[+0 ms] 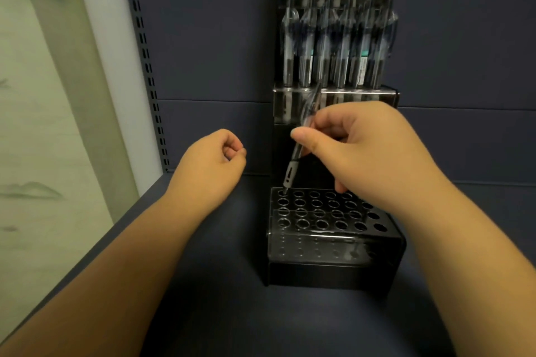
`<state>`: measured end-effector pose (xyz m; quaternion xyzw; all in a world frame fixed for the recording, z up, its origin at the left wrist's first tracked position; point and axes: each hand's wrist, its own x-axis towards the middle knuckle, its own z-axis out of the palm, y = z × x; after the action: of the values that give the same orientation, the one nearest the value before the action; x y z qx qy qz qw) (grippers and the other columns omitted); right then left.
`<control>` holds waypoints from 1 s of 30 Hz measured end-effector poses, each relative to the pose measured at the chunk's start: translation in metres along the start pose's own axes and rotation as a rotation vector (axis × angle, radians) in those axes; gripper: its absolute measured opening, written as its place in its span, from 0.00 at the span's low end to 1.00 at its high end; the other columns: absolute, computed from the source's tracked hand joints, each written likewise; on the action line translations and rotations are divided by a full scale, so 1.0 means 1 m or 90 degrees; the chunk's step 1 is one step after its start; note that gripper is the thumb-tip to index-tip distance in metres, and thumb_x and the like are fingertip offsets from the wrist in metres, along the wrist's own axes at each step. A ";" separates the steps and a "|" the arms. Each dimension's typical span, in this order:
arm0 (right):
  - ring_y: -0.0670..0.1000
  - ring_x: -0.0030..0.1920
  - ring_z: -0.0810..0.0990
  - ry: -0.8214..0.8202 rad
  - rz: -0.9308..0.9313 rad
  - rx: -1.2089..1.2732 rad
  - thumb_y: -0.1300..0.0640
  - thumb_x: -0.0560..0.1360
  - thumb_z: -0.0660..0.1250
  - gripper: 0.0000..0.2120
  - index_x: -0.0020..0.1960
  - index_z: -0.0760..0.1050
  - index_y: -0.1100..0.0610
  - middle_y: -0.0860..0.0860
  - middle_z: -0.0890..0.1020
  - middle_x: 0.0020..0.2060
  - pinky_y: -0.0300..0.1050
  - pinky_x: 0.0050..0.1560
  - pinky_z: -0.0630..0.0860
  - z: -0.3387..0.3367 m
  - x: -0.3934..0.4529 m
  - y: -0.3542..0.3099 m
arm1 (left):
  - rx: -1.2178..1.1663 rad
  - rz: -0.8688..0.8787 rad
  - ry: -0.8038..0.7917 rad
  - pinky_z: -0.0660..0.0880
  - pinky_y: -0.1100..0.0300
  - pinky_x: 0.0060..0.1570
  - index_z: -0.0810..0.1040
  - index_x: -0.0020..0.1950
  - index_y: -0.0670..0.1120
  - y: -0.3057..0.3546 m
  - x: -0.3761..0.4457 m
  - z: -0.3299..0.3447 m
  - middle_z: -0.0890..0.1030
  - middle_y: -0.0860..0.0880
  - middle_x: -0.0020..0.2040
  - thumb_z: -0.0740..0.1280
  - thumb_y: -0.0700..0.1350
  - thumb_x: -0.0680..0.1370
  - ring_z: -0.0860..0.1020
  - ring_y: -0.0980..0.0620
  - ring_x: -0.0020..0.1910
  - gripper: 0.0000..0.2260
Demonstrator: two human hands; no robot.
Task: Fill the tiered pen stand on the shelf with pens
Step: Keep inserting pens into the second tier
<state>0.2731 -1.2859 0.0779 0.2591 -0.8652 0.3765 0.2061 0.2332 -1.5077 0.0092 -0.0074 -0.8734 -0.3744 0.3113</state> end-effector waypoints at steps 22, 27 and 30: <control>0.45 0.31 0.78 -0.157 0.124 -0.253 0.39 0.78 0.67 0.15 0.42 0.82 0.49 0.48 0.82 0.32 0.41 0.34 0.74 0.034 0.006 -0.011 | 0.358 0.075 -0.200 0.75 0.53 0.54 0.74 0.65 0.50 -0.021 0.000 -0.001 0.75 0.49 0.58 0.68 0.51 0.79 0.76 0.47 0.57 0.16; 0.45 0.37 0.81 -0.120 0.142 -0.270 0.36 0.76 0.67 0.16 0.43 0.83 0.47 0.47 0.84 0.34 0.48 0.45 0.82 0.039 -0.001 -0.011 | 0.332 0.079 -0.178 0.76 0.52 0.54 0.69 0.71 0.50 -0.018 -0.003 0.000 0.72 0.47 0.63 0.67 0.51 0.79 0.75 0.46 0.59 0.21; 0.41 0.41 0.81 -0.089 0.155 -0.268 0.33 0.74 0.67 0.17 0.49 0.83 0.44 0.42 0.84 0.38 0.45 0.47 0.82 0.032 -0.011 -0.011 | 0.333 0.093 -0.165 0.75 0.54 0.53 0.70 0.71 0.49 -0.016 -0.004 0.001 0.73 0.47 0.63 0.67 0.51 0.80 0.75 0.47 0.59 0.20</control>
<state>0.2831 -1.3132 0.0576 0.1297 -0.9616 0.1910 0.1482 0.2319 -1.5173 -0.0044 -0.0377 -0.9699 -0.1088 0.2147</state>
